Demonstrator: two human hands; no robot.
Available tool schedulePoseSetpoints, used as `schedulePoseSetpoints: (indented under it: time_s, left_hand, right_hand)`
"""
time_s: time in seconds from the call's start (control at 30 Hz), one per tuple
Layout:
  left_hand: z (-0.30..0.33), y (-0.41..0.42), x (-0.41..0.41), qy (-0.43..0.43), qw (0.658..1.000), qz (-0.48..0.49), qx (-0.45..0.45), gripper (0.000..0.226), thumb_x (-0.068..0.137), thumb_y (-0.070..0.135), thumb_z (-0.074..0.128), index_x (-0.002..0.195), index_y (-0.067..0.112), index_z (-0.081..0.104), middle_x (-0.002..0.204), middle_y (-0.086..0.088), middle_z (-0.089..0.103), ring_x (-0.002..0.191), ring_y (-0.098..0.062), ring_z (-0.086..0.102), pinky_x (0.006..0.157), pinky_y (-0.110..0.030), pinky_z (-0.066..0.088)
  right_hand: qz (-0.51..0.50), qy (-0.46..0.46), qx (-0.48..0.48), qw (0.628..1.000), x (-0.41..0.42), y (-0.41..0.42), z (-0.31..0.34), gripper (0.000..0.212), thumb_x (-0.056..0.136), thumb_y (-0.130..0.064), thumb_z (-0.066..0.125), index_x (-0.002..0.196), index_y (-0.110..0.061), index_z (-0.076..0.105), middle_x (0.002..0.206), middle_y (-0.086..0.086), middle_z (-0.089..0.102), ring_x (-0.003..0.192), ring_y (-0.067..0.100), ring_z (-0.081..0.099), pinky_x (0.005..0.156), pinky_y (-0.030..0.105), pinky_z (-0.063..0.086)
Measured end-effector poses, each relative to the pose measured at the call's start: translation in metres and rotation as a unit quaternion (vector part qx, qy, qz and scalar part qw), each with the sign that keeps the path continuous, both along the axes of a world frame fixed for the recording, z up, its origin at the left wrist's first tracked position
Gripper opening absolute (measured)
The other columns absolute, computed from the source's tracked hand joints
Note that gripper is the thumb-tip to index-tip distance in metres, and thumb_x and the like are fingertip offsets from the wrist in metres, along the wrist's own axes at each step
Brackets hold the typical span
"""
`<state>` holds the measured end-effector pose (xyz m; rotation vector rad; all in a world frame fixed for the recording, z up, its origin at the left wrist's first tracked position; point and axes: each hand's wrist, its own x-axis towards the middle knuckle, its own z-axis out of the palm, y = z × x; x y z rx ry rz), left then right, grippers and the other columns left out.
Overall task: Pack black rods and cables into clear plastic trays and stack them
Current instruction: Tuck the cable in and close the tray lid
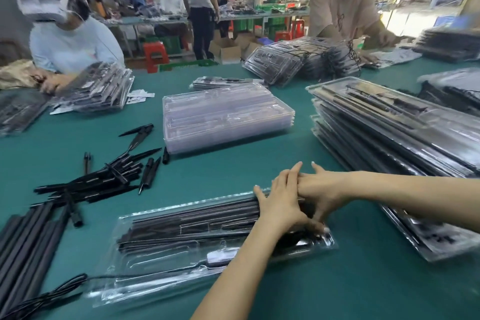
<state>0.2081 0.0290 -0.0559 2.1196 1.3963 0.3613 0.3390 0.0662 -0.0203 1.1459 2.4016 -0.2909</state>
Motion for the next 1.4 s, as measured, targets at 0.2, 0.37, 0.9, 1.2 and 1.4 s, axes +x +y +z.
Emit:
schedulePoseSetpoints:
  time_s: [0.2,0.37,0.9,1.2,1.4]
  left_hand:
    - [0.001,0.011,-0.022,-0.067,0.995,-0.033,-0.073,0.122,0.066,0.033,0.086,0.152,0.025,0.0,0.158,0.005,0.01,0.146,-0.007,0.004,0.112,-0.047,-0.023]
    - [0.005,0.009,-0.018,-0.03,0.996,-0.036,-0.073,0.121,0.067,0.031,0.085,0.151,0.028,-0.001,0.157,0.006,0.006,0.146,-0.01,0.003,0.115,-0.047,-0.018]
    - [-0.001,0.011,0.007,0.074,0.997,0.008,0.01,0.124,0.055,0.055,0.085,0.149,0.025,0.011,0.149,-0.001,0.019,0.141,-0.022,0.012,0.113,-0.062,0.004]
    - [0.03,0.01,-0.085,-0.1,0.994,-0.03,-0.015,0.092,0.072,0.037,0.081,0.147,0.029,0.029,0.152,0.004,0.029,0.144,-0.012,0.016,0.12,-0.044,0.005]
    - [0.008,-0.039,-0.183,0.129,0.985,0.066,0.096,0.061,0.098,0.055,0.023,0.146,0.042,-0.012,0.159,0.017,-0.005,0.143,-0.001,-0.018,0.114,-0.049,-0.021]
  right_hand:
    - [-0.011,-0.011,-0.022,1.0,0.001,0.004,0.012,0.118,0.057,-0.057,0.083,0.149,-0.039,0.012,0.155,-0.021,0.008,0.141,0.015,0.009,0.104,0.061,0.029]
    - [-0.024,-0.014,-0.029,0.999,0.0,0.007,0.011,0.113,0.054,-0.058,0.084,0.146,-0.036,0.024,0.154,-0.017,0.014,0.142,0.014,0.005,0.106,0.067,0.019]
    - [-0.042,-0.025,-0.014,0.999,0.004,0.005,-0.011,0.113,0.062,-0.053,0.081,0.15,-0.04,0.012,0.153,-0.015,0.005,0.139,0.018,0.001,0.103,0.076,0.011]
    - [-0.009,-0.068,0.01,0.998,-0.013,0.003,0.002,0.146,0.051,-0.057,0.084,0.147,-0.033,-0.023,0.156,-0.011,-0.022,0.143,0.016,-0.022,0.103,0.074,-0.001]
    - [-0.104,-0.062,-0.009,0.993,0.007,0.003,0.002,0.149,0.045,-0.078,0.072,0.141,-0.035,-0.033,0.156,-0.006,-0.028,0.143,0.02,-0.025,0.108,0.07,-0.004]
